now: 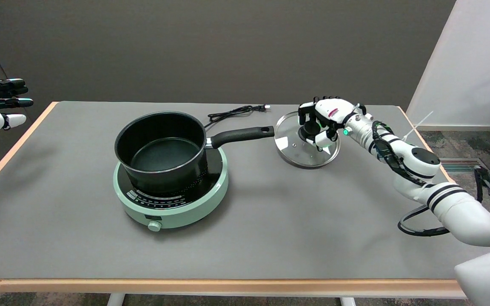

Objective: Pick up the pot lid.

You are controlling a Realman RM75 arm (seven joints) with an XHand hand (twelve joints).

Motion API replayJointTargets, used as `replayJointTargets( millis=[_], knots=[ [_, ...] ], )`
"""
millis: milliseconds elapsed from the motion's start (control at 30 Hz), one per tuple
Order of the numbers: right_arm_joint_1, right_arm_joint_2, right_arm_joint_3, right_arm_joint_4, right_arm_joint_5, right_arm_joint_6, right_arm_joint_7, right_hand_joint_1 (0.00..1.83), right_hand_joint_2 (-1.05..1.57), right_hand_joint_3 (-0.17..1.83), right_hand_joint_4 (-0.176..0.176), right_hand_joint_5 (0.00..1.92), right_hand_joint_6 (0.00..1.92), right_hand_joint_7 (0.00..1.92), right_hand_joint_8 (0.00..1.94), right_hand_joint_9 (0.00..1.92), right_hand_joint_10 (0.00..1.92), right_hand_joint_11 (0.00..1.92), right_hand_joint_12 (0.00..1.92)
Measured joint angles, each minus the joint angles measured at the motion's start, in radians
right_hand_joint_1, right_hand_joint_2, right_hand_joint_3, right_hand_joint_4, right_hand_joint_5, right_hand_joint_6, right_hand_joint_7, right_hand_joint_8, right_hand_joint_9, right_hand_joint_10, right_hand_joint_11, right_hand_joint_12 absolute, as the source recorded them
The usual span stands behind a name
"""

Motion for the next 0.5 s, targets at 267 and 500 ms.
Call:
replayJointTargets(
  millis=[267, 500],
  knots=[
    [0.002, 0.000, 0.004, 0.006, 0.008, 0.002, 0.002, 1.44, 0.82, 0.78, 0.176, 0.51, 1.47, 0.82, 1.45, 0.79, 1.74, 0.78, 1.84],
    [0.006, 0.000, 0.002, 0.009, -0.007, 0.002, 0.001, 1.34, 0.82, 0.88, 0.176, 0.48, 1.72, 0.78, 1.63, 0.76, 1.92, 0.73, 1.92]
  ],
)
